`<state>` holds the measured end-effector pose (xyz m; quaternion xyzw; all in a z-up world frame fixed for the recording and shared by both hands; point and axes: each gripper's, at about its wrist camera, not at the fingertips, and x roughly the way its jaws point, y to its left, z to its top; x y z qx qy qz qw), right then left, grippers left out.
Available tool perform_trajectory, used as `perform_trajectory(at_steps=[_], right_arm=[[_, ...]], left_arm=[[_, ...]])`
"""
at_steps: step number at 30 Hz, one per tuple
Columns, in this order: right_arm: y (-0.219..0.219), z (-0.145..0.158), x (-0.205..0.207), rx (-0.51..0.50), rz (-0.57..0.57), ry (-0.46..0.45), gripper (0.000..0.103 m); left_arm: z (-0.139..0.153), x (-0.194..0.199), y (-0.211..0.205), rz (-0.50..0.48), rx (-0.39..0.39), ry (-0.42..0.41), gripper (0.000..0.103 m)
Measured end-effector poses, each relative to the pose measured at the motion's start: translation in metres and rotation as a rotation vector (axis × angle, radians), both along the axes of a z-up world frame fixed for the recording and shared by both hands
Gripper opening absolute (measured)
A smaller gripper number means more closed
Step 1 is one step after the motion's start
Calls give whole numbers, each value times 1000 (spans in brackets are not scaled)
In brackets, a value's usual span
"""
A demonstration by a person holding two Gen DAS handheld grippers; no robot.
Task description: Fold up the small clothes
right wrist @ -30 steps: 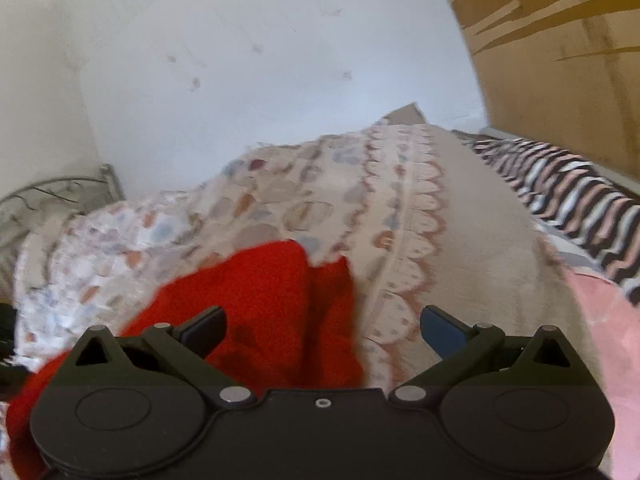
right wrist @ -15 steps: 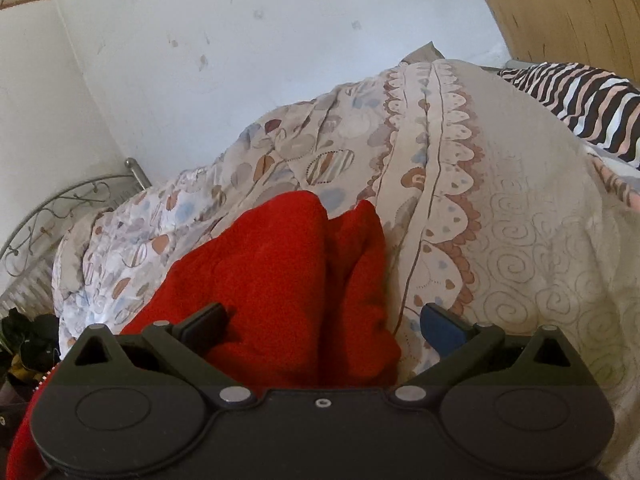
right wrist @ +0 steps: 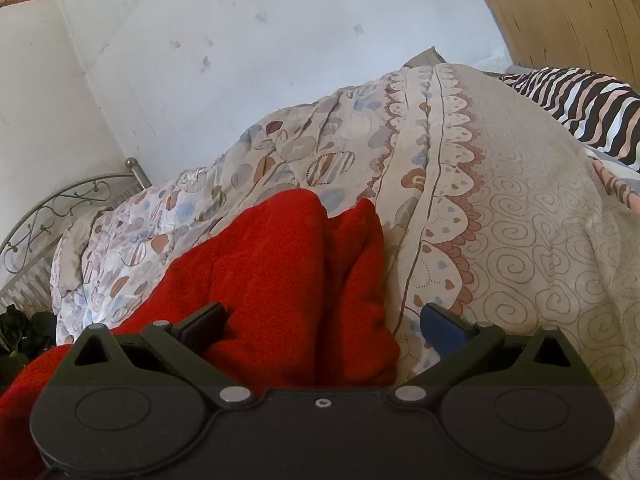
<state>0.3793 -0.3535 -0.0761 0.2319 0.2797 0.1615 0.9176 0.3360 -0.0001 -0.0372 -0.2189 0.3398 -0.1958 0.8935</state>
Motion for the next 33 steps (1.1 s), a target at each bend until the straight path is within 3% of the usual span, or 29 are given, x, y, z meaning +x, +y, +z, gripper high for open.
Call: perform_trajectory(at_steps=[4,8,12,15,23,28,33], right_arm=[[-1,-1,-1,4,0,-5,102],[-1,-1,0,5,-1,-5,102],[-2,-1,0,3,-1,-5,102],[-2,-1,-1,0,-1,-5,102],[-1,-1,0,-1,-1,-6,102],[-1,-1,0,-1,0,-6,102],[-1,0,-1,-10,0,-9,102]], left_arm=[[-5,-5,-9,-55,15,-12,102],[-16,-8,-28,-75,120,-11,103],[-24,-9,-32,-70,110,6,103],[-11,-9,-25,-74,109,-18,103],[-2,11,4,-26,-10,26,102],[-23,32,4,-72,-70,110,103],[-50,49,14,-106,-225,203,103]])
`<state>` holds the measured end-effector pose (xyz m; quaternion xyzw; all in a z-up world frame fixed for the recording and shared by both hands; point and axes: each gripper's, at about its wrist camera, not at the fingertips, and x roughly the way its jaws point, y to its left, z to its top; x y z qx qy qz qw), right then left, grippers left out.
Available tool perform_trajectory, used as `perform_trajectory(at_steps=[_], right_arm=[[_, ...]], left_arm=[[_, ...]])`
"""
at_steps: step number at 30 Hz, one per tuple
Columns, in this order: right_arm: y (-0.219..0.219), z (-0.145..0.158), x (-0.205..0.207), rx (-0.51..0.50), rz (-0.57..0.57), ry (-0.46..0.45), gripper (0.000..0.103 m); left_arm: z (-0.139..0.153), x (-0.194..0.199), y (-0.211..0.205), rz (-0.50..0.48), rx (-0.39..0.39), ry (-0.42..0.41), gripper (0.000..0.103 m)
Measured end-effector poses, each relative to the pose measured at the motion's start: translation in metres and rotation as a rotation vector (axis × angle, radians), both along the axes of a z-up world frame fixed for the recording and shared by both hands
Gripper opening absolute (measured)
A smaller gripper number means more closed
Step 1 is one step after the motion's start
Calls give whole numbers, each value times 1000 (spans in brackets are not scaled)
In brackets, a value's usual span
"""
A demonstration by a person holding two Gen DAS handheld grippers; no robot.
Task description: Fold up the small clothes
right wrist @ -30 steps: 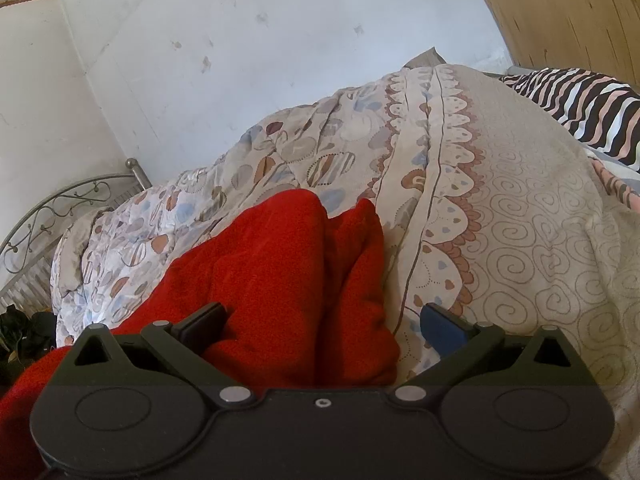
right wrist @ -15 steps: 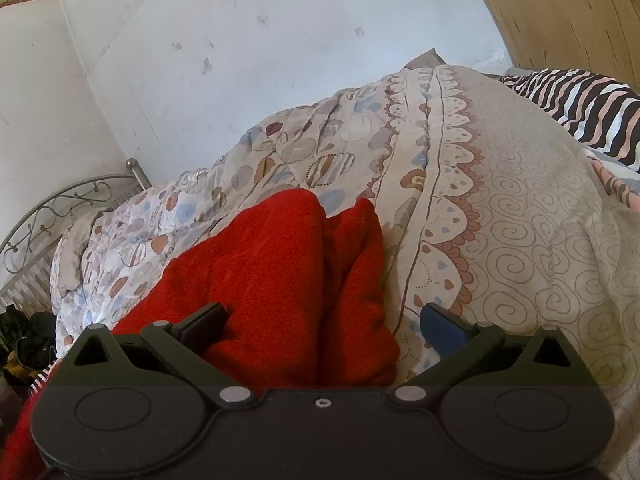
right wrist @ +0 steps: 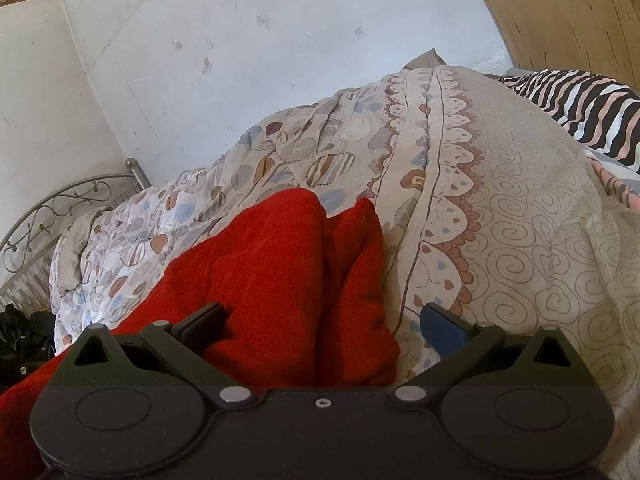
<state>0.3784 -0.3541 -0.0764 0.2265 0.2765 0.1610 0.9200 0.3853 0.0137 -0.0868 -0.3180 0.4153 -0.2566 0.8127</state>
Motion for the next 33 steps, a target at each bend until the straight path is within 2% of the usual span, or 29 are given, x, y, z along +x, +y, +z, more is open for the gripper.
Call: perform_trajectory(at_steps=[4,5,6,10,16,18,21,26,29,33], right_arm=[[2,5,0,-4,23,6,93],[2,6,-1,6,34,8,85],[2,7,-2,11,34,11,83],[1,8,-2,41,27,39,78],[5,15,-10,36,23,20,61],[6,19,-14,35,21,8,52],[7,26,-19,43,12,-6,46],[16,44,-27,48,7,-48,42],[23,60,-30,72,16,-76,41],[44,78,-24,63,49,-115,41]], left_arm=[[-2,4,-2,-17,3,0,103],[-1,5,-3,-18,9,1,103],[0,5,-5,-18,19,2,103],[9,8,-15,-28,84,-3,102],[32,2,-32,-56,208,-45,91],[37,-1,-33,-55,223,-52,86],[43,-7,-32,-41,231,-61,81],[58,-15,-27,-28,214,-94,71],[73,-18,-24,-31,215,-121,70],[94,-17,-12,-26,265,-176,69]])
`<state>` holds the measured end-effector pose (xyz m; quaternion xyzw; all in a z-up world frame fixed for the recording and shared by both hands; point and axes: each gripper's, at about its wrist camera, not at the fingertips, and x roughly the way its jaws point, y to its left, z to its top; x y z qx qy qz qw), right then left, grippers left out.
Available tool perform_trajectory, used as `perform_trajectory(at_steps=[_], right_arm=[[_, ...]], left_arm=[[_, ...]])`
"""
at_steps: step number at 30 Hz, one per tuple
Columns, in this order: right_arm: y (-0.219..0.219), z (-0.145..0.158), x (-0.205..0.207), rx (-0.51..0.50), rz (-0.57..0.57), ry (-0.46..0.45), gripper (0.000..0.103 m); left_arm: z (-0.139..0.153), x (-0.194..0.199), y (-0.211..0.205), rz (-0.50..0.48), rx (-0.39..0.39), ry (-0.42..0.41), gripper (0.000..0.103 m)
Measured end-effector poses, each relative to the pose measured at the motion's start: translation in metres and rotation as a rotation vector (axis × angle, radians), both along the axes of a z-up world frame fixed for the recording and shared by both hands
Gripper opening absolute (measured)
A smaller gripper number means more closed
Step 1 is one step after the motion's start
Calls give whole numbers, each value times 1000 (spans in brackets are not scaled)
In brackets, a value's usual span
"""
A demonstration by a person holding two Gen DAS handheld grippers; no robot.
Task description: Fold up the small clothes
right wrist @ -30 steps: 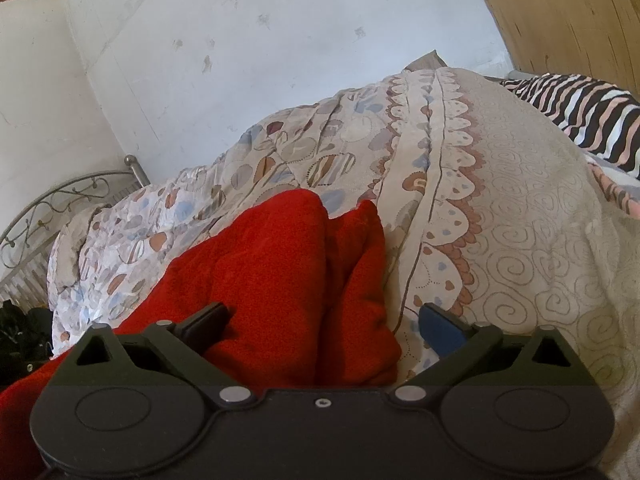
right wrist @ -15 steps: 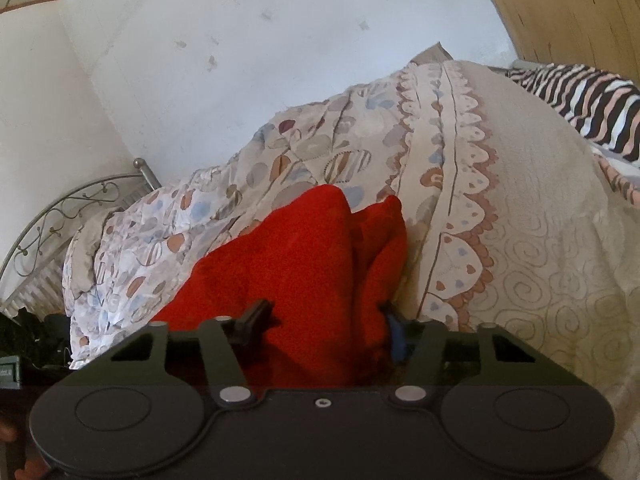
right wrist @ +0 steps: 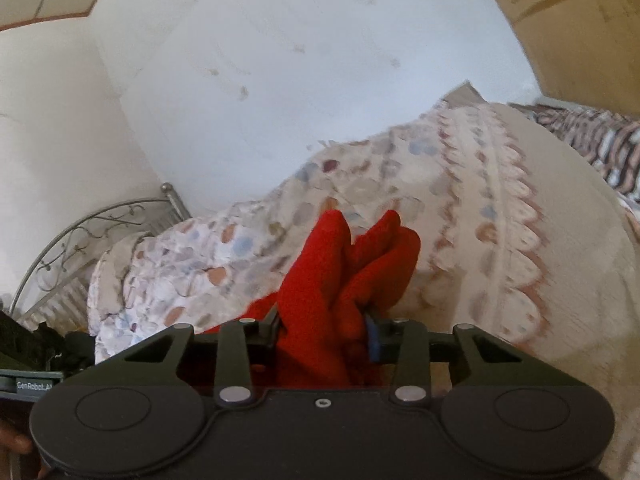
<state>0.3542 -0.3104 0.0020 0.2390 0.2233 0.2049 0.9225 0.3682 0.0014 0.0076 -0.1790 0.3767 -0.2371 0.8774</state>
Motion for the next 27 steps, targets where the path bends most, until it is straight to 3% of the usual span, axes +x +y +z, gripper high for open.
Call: perform_trajectory(at_steps=[12,15,19,21,27], right_arm=[[106,-1,83,118,106,-37,40],[127,-16,104,117,130,13,40],[146,-42,117,24,140,89,40],[145,-52,115,12,127,88,42],[135,-64,108,-12,113,84,48]], left_arm=[[45,19,83,91,243,-193,69],[34,25,98,93,294,-194,69],[-9,31,110,103,317,-113,72],[-22,24,110,123,324,-139,77],[-28,19,95,114,399,-194,84]])
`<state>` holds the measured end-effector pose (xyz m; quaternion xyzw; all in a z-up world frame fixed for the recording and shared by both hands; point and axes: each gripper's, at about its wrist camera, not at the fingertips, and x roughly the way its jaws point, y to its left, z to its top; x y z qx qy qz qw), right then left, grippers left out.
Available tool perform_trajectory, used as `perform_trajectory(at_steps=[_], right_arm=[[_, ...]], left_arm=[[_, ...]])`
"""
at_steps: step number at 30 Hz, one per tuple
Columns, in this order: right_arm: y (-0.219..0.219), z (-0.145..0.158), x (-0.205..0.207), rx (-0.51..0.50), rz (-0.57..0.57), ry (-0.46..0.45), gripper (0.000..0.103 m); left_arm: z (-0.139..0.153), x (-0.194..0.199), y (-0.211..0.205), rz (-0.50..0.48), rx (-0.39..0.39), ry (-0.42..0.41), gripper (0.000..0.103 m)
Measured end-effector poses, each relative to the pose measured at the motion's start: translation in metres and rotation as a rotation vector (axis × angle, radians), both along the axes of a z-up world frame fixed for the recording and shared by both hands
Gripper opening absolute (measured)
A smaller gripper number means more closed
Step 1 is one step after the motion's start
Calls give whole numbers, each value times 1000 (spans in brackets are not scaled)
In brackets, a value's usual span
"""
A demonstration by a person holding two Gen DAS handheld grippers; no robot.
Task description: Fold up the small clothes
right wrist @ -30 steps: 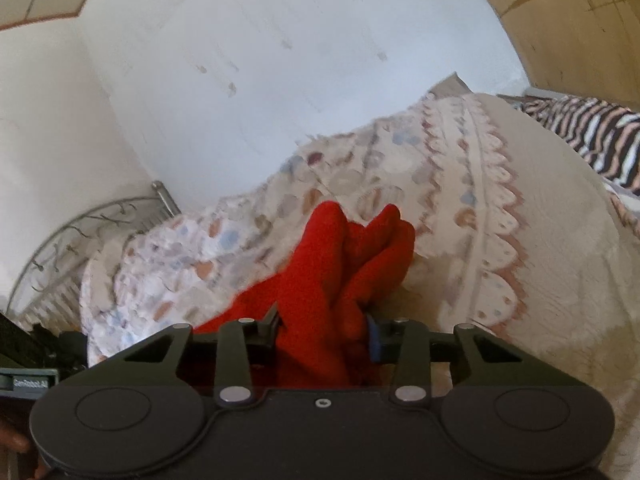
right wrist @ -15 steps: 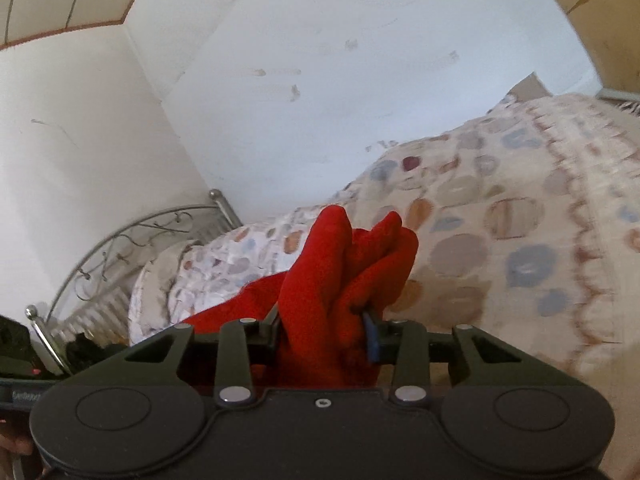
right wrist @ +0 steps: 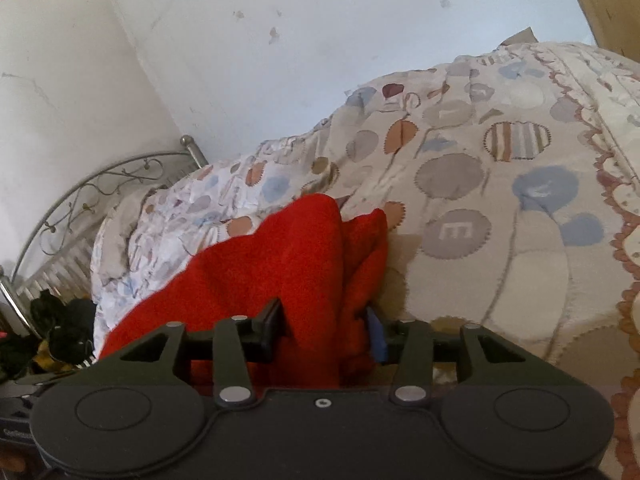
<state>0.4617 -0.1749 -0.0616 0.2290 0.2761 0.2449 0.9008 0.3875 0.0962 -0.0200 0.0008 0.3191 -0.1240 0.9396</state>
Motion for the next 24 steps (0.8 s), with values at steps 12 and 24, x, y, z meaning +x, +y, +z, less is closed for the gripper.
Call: perform_trajectory(at_steps=[12,24], right_arm=[[3,11,-6,-64,-24,-22,61],[-8,51,-43,-197,-97,-142,93]], left_arm=[[8,-4,4,103,-28,-4,102],[29,-25,-3,141,-21,-14,102]])
